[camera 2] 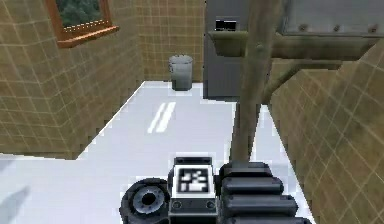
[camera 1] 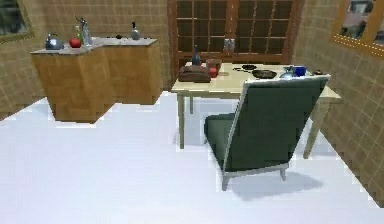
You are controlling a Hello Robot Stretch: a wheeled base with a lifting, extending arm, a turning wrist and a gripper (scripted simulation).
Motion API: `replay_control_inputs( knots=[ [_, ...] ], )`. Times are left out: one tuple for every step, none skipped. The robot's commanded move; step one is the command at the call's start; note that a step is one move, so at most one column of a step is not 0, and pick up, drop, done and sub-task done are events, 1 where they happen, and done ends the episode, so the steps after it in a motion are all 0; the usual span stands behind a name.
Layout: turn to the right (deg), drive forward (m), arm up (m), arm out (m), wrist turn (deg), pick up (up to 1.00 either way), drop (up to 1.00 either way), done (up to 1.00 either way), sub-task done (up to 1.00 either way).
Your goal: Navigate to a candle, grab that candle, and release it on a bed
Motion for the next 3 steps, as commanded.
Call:
replay_control_inputs(
  knots=[
    [6.0,0.00,0.00,0.00,0.0,0.00,0.00,0.00,0.00],
    [0.0,0.30,0.00,0.00,0.0,0.00,0.00,0.00,0.00],
    [-45.0,0.00,0.00,0.00,0.0,0.00,0.00,0.00,0.00]
  ],
)
